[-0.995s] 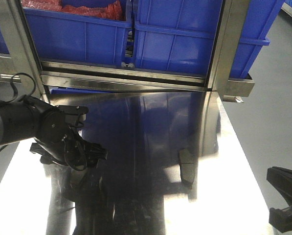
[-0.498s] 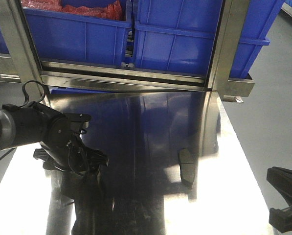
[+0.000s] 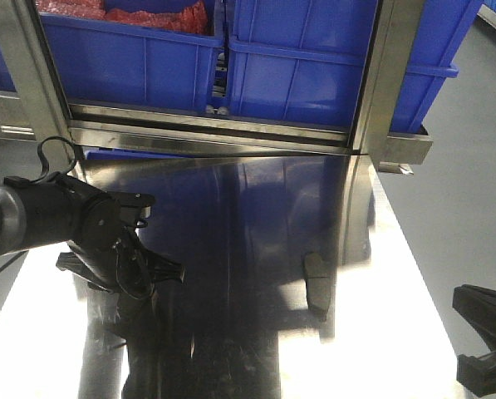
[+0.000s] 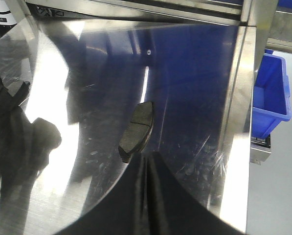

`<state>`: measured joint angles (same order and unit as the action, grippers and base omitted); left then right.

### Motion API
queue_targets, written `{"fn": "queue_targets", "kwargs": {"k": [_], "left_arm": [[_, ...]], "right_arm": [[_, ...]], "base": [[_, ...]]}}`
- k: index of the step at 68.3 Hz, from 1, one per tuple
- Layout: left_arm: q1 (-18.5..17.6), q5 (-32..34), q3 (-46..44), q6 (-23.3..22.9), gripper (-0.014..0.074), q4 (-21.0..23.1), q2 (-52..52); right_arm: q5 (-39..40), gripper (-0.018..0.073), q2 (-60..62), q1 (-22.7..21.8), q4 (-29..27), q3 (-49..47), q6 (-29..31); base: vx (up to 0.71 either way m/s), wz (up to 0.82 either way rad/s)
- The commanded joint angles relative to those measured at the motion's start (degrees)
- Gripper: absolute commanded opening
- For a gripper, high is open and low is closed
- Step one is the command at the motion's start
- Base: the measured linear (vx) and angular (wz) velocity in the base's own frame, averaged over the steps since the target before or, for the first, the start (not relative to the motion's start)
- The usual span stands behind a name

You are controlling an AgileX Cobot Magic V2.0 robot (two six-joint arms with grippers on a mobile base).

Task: Move and align brake pads A on conveyor
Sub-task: 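Lower the left gripper over the brake pad nearest it and close, then lift the grasped brake pad with the left gripper and retract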

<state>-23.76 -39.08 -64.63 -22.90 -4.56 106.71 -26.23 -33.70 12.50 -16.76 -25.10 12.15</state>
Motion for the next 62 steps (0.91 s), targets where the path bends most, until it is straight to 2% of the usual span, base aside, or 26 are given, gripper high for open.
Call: {"fn": "queue_targets", "kwargs": {"k": [1, 12, 18, 33, 49, 62], "left_arm": [[-0.27, 0.87, -1.71, 0.65, 0.0135, -0.55, -3.52], [-0.27, 1.3, -1.48, 2.27, 0.0136, -0.62, -5.36], [-0.27, 3.83, 0.33, 2.4, 0.0137, -0.62, -7.81], [-0.34, 11.7, 9.96, 2.4, 0.014, -1.26, -17.77], [-0.21, 13.14, 18.32, 2.4, 0.0139, -2.88, -28.33], [-0.21, 18.5, 24.23, 2.35, 0.0139, -3.29, -36.09]], "right_arm": [[3.02, -0.0008, -0.33, 0.08, -0.27, -1.53, 0.57], [2.79, -0.0008, -0.33, 0.08, -0.27, -1.53, 0.57], [2.79, -0.0008, -0.33, 0.08, -0.27, -1.53, 0.57], [2.79, -0.0008, -0.33, 0.08, -0.27, -1.53, 0.57], [2.79, -0.0008, -0.33, 0.08, -0.27, -1.53, 0.57], [2.79, -0.0008, -0.33, 0.08, -0.27, -1.53, 0.57]], "base": [[0.0, 0.0], [0.0, 0.0], [0.0, 0.0], [0.0, 0.0], [0.0, 0.0], [0.0, 0.0]]}}
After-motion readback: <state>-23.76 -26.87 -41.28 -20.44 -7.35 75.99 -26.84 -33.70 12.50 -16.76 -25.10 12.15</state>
